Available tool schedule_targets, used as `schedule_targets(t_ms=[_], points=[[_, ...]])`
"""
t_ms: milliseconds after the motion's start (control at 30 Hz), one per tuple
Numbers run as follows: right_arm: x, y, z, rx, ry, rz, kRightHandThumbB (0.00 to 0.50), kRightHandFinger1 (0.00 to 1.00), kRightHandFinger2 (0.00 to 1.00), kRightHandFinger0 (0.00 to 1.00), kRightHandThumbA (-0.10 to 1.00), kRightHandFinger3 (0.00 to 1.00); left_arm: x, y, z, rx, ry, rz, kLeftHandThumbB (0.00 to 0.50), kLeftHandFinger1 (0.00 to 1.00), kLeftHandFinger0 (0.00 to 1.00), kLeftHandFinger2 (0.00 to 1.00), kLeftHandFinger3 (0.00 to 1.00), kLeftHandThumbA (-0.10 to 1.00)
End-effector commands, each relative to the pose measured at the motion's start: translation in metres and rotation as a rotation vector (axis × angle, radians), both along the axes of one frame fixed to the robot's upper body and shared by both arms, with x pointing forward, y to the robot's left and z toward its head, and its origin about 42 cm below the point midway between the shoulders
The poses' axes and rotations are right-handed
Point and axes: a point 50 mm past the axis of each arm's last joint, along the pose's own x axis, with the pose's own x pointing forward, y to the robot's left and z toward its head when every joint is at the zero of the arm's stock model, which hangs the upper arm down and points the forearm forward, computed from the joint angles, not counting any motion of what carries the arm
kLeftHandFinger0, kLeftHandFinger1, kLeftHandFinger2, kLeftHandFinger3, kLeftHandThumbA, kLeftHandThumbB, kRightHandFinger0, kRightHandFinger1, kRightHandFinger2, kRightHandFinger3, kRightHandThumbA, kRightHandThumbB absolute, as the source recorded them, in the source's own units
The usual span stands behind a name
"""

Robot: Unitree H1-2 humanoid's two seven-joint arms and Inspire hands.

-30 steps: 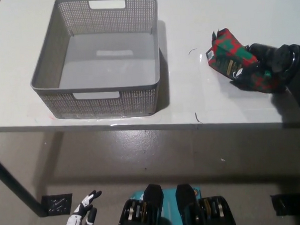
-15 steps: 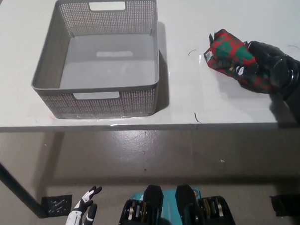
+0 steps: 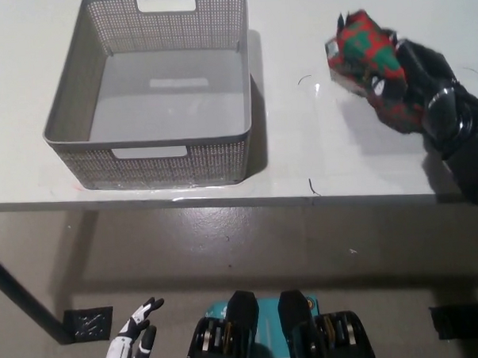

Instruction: Use the right hand to pick up a bag of coffee beans on the right hand side and place it into a container on the left hand side

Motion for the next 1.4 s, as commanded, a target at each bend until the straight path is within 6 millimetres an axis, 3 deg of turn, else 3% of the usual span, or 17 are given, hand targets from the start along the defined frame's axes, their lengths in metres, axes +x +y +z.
schedule_targets(t_ms=[0, 400, 533, 567, 700, 733, 767, 833, 867, 900, 933, 967, 1100, 1133, 1167, 1200, 1367], points=[[0.011, 0.039, 0.143, 0.107, -0.432, 0.118, 0.132, 0.62, 0.90, 0.13, -0.10, 0.98, -0.004, 0.000, 0.008, 0.011, -0.054, -0.028, 0.209, 1.00, 1.00, 1.00, 1.00, 1.00], [-0.025, 0.141, 0.204, 0.229, -0.552, 0.325, 0.165, 0.50, 0.79, 0.02, -0.10, 0.91, -0.004, -0.003, 0.007, 0.036, -0.054, -0.060, 0.209, 1.00, 1.00, 1.00, 1.00, 1.00], [-0.033, 0.183, 0.209, 0.270, -0.550, 0.382, 0.182, 0.28, 0.64, 0.00, -0.10, 0.82, -0.004, -0.006, 0.007, 0.039, -0.061, -0.071, 0.196, 1.00, 1.00, 1.00, 1.00, 1.00], [-0.034, 0.194, 0.208, 0.267, -0.529, 0.378, 0.251, 0.37, 0.74, 0.05, -0.10, 0.88, -0.003, -0.006, 0.008, 0.044, -0.059, -0.072, 0.199, 1.00, 1.00, 1.00, 1.00, 1.00], [-0.042, 0.239, 0.192, 0.301, -0.473, 0.436, 0.150, 0.38, 0.78, 0.00, -0.10, 0.85, -0.003, -0.007, 0.008, 0.055, -0.050, -0.075, 0.208, 1.00, 1.00, 1.00, 1.00, 1.00], [-0.044, 0.246, 0.187, 0.296, -0.468, 0.443, 0.131, 0.58, 0.93, 0.20, -0.10, 0.81, -0.003, -0.009, 0.008, 0.053, -0.047, -0.077, 0.215, 1.00, 1.00, 1.00, 1.00, 1.00], [-0.048, 0.260, 0.179, 0.268, -0.467, 0.456, 0.154, 0.46, 0.63, 0.25, -0.10, 0.64, -0.003, -0.010, 0.008, 0.047, -0.045, -0.080, 0.217, 1.00, 1.00, 1.00, 1.00, 1.00], [-0.050, 0.269, 0.170, 0.254, -0.465, 0.460, 0.166, 0.33, 0.41, 0.43, -0.10, 0.56, -0.004, -0.011, 0.007, 0.048, -0.039, -0.084, 0.223, 1.00, 1.00, 1.00, 1.00, 1.00], [-0.051, 0.274, 0.163, 0.261, -0.453, 0.474, 0.181, 0.17, 0.34, 0.35, -0.10, 0.56, -0.004, -0.012, 0.008, 0.051, -0.040, -0.088, 0.220, 1.00, 1.00, 1.00, 1.00, 1.00], [-0.051, 0.280, 0.157, 0.269, -0.430, 0.480, 0.181, 0.13, 0.38, 0.69, -0.10, 0.58, -0.004, -0.013, 0.008, 0.050, -0.041, -0.091, 0.217, 1.00, 1.00, 1.00, 1.00, 1.00], [-0.051, 0.283, 0.153, 0.271, -0.414, 0.475, 0.180, 0.05, 0.48, 0.21, -0.10, 0.66, -0.003, -0.014, 0.009, 0.050, -0.041, -0.095, 0.221, 1.00, 1.00, 1.00, 1.00, 1.00], [-0.052, 0.285, 0.150, 0.264, -0.409, 0.470, 0.173, 0.01, 0.62, 0.04, -0.10, 0.76, -0.003, -0.015, 0.009, 0.050, -0.042, -0.097, 0.226, 1.00, 1.00, 1.00, 1.00, 1.00], [-0.052, 0.292, 0.134, 0.294, -0.363, 0.421, 0.186, 0.39, 0.85, 0.01, -0.10, 0.85, -0.003, -0.015, 0.011, 0.058, -0.041, -0.107, 0.224, 1.00, 1.00, 1.00, 1.00, 1.00], [-0.051, 0.291, 0.134, 0.275, -0.299, 0.415, 0.220, 0.86, 1.00, 0.54, 0.06, 1.00, -0.003, -0.014, 0.012, 0.063, -0.044, -0.111, 0.219, 1.00, 1.00, 1.00, 1.00, 1.00], [-0.050, 0.289, 0.133, 0.241, -0.222, 0.434, 0.297, 1.00, 1.00, 1.00, 0.44, 1.00, -0.002, -0.014, 0.013, 0.064, -0.048, -0.116, 0.218, 1.00, 1.00, 1.00, 1.00, 1.00], [-0.049, 0.287, 0.133, 0.173, -0.174, 0.441, 0.473, 1.00, 1.00, 1.00, 0.76, 1.00, -0.002, -0.014, 0.014, 0.064, -0.050, -0.119, 0.225, 1.00, 1.00, 1.00, 1.00, 1.00], [-0.052, 0.269, 0.123, 0.092, -0.119, 0.419, 0.495, 1.00, 1.00, 1.00, 1.00, 1.00, -0.004, -0.013, 0.015, 0.074, -0.050, -0.132, 0.238, 1.00, 1.00, 1.00, 1.00, 1.00]])
